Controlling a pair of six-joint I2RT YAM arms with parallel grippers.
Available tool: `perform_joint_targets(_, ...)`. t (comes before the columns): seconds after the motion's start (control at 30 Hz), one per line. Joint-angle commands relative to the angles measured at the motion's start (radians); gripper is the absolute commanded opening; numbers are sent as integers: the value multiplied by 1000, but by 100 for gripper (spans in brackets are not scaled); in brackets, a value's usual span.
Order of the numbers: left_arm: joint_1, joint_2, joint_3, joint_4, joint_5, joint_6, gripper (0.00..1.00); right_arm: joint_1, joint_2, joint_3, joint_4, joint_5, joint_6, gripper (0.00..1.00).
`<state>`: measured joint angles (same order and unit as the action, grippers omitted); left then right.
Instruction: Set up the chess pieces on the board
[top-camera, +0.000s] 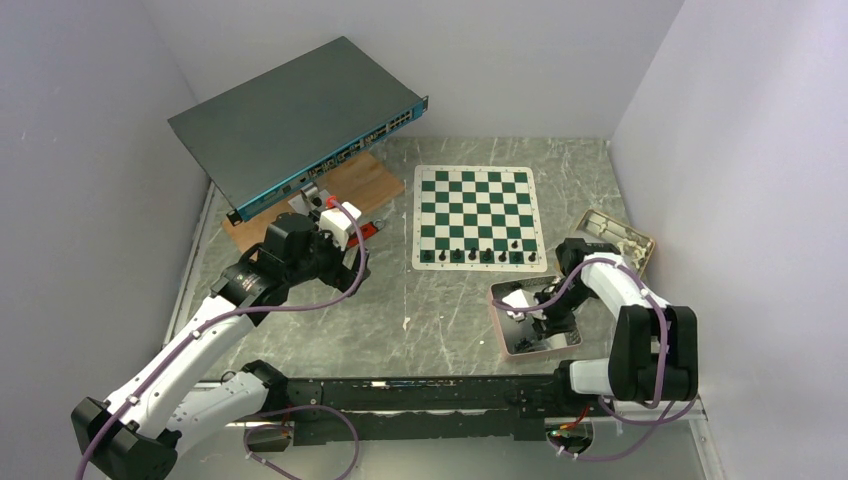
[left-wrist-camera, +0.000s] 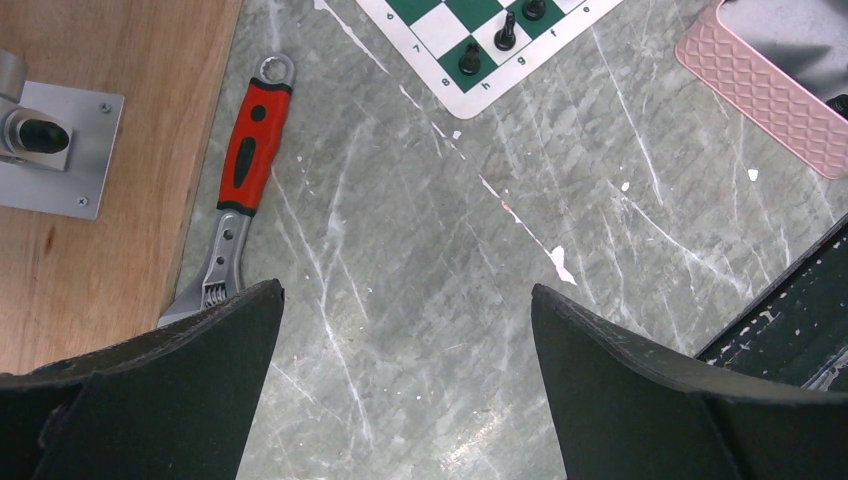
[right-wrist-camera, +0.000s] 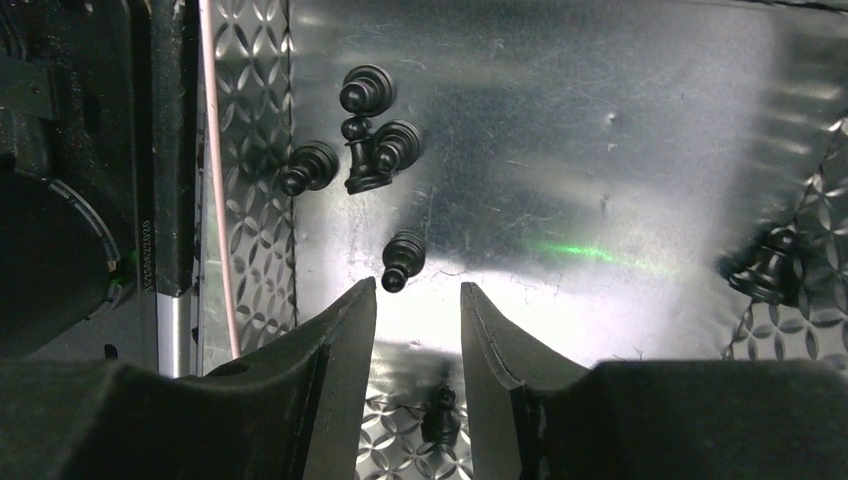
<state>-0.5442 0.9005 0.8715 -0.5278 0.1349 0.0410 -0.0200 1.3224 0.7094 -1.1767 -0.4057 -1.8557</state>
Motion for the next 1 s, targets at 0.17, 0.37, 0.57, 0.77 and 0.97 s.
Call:
perform_joint_targets(0.17,6,0,6,28,14,-1,100,49,16,-15,11,-39,-22,37)
perform_joint_targets(0.37,7,0,6,28,14,-1,100,58,24,0,15,-56,11,21)
perform_joint_targets(0.57,6,0,6,29,15,-1,100,59,18,32,37,-43,79,0)
perform_joint_targets(0.77,6,-2,6,28,16,-2,100,57,4,120,56,-130,246,0)
perform_joint_targets(0.97,6,-3,6,30,20,-2,100,57,0,249,67,-197,515,0)
